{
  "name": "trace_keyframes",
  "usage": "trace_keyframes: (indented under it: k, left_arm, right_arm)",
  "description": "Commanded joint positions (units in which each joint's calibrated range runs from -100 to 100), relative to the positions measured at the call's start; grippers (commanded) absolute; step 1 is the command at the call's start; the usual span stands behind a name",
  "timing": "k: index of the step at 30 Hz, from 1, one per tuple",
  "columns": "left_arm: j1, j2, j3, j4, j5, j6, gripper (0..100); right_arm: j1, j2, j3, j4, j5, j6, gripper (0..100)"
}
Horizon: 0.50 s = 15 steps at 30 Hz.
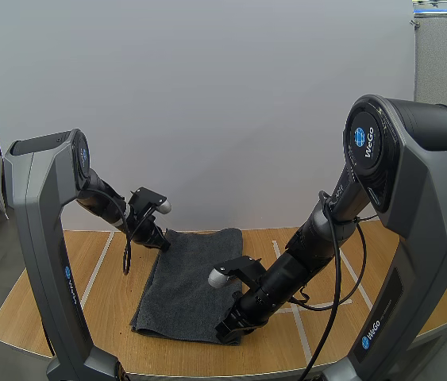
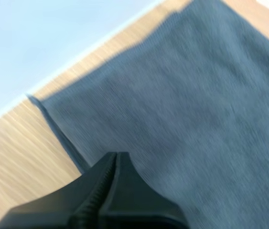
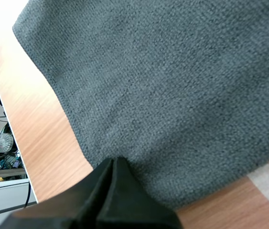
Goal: Fold the towel
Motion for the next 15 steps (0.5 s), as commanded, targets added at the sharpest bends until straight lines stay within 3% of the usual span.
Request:
trace_keyframes:
  k: [1,5,8,12,15]
  left_arm:
    - [-0.21,-0.27,-4.38,-3.53,7.81,-4.22,0]
    - [-0.05,-3.70,-5.75,-3.66,23.67,-5.47,0]
    - [0.03,-7.88,-5.75,-2.99,27.31,-6.30,5]
    - [0.03,-13.90,-5.75,-0.71,30.34,-8.06,30]
    - [0.03,-18.38,-5.61,0.59,32.03,-9.90,64]
  right_arm:
    - [0.02,-0.04,0.94,-1.74,-0.33,-0.67,0]
    - [0.02,-1.55,0.67,-1.74,-0.33,-0.46,0]
    - [0.02,-4.15,0.67,-1.59,-0.33,-0.47,0]
    - [0.02,-9.05,0.67,-1.59,-0.82,-0.09,0]
    - [0.02,-13.40,0.67,-1.46,-3.95,1.42,0]
